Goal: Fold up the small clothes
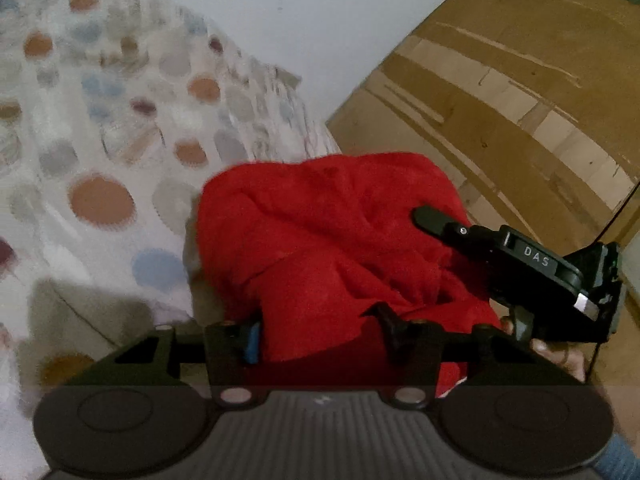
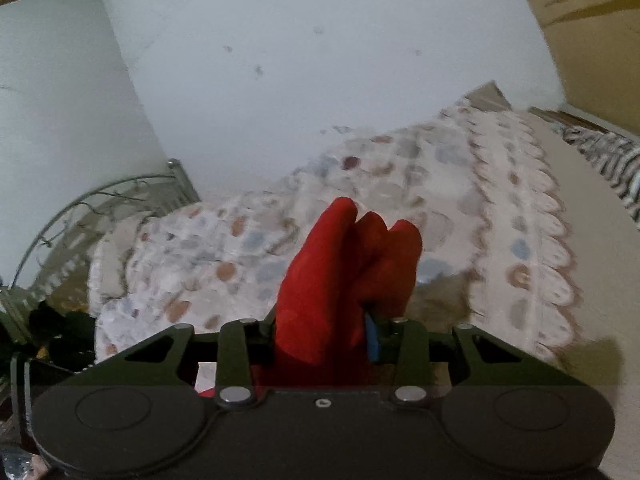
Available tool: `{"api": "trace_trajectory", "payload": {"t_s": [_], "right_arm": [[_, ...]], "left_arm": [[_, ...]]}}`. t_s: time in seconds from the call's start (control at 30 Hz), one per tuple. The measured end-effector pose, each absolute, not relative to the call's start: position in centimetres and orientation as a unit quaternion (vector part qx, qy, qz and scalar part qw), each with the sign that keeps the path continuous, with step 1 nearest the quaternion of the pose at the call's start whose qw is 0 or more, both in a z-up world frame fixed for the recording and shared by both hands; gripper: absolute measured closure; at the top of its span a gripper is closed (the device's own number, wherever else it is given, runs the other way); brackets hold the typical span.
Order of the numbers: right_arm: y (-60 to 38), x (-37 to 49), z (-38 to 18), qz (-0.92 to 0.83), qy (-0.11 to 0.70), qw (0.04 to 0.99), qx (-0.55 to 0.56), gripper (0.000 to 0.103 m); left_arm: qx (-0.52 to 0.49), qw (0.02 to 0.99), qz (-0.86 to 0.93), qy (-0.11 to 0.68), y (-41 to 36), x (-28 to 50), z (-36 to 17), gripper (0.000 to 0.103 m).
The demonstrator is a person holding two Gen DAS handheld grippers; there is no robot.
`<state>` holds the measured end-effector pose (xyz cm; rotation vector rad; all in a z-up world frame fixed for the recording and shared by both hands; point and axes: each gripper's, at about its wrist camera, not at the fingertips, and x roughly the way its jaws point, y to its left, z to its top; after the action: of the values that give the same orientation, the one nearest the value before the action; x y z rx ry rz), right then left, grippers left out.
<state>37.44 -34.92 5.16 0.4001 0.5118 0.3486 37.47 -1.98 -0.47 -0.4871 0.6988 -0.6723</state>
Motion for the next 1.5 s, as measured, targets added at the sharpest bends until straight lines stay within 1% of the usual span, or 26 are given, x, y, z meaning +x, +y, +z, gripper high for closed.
{"api": "trace_trajectory", "payload": {"t_s": [0.23, 0.33, 0.43, 0.47, 0.57, 0.63, 0.73, 0.83, 0.9, 0.93, 1.0, 1.03, 1.1, 1.23, 1.3, 1.4, 1.5], "right_arm": [[-30.9, 39.4, 5.6, 0.214, 0.232, 0.917, 0.243, 0.063], [-28.9, 40.6, 4.6, 0.229, 0.235, 0.908, 0.261, 0.063], [-27.8, 41.7, 2.2, 0.224, 0.272, 0.893, 0.280, 0.063], [-27.6, 42.0, 1.1, 0.217, 0.293, 0.887, 0.283, 0.062], [-27.7, 42.2, -2.0, 0.168, 0.337, 0.885, 0.275, 0.060], [-28.7, 42.1, -3.5, 0.150, 0.346, 0.880, 0.290, 0.058], [-29.7, 42.2, -4.3, 0.146, 0.354, 0.870, 0.309, 0.054], [-29.0, 42.2, -3.7, 0.144, 0.354, 0.881, 0.280, 0.049], [-28.7, 42.1, -3.2, 0.141, 0.351, 0.887, 0.264, 0.045], [-28.4, 41.9, -3.0, 0.139, 0.348, 0.891, 0.257, 0.044], [-28.3, 41.1, -2.6, 0.137, 0.340, 0.897, 0.246, 0.037], [-28.4, 40.6, -2.3, 0.136, 0.335, 0.901, 0.239, 0.035], [-28.5, 39.6, -1.5, 0.136, 0.321, 0.910, 0.225, 0.026], [-28.1, 36.8, 0.9, 0.140, 0.281, 0.931, 0.187, 0.014], [-27.7, 35.0, 2.1, 0.144, 0.258, 0.941, 0.164, 0.006], [-26.9, 31.9, 3.8, 0.151, 0.221, 0.955, 0.130, 0.001], [-26.1, 28.8, 5.1, 0.156, 0.193, 0.964, 0.099, 0.001]], "left_arm": [[-0.192, 0.893, -0.267, 0.307, 3.1, 37.2, 3.1, 0.045], [-0.163, 0.902, -0.238, 0.321, 4.5, 36.8, 3.5, 0.045], [-0.136, 0.894, -0.217, 0.367, 4.5, 37.2, 1.7, 0.045], [-0.131, 0.892, -0.213, 0.376, 4.4, 37.3, 0.9, 0.043], [-0.130, 0.898, -0.216, 0.361, 4.1, 37.0, -0.5, 0.037], [-0.129, 0.898, -0.213, 0.363, 3.7, 37.2, -0.6, 0.035], [-0.102, 0.902, -0.207, 0.365, 2.9, 37.4, -0.6, 0.031], [-0.100, 0.904, -0.199, 0.364, 2.9, 36.7, -0.4, 0.027], [-0.105, 0.907, -0.190, 0.362, 3.0, 36.7, -0.2, 0.019], [-0.109, 0.908, -0.185, 0.360, 3.1, 36.4, 0.0, 0.017], [-0.112, 0.911, -0.175, 0.356, 3.3, 35.9, 0.4, 0.007], [-0.112, 0.914, -0.169, 0.352, 3.4, 35.5, 0.7, 0.005], [-0.113, 0.921, -0.159, 0.337, 3.7, 34.5, 1.4, 0.002], [-0.112, 0.937, -0.142, 0.299, 3.8, 31.6, 3.1, 0.001], [-0.103, 0.944, -0.137, 0.282, 3.7, 30.1, 3.9, 0.001], [-0.086, 0.955, -0.128, 0.253, 3.5, 27.5, 5.1, 0.001], [-0.070, 0.965, -0.115, 0.224, 3.5, 24.5, 6.3, 0.001]]}}
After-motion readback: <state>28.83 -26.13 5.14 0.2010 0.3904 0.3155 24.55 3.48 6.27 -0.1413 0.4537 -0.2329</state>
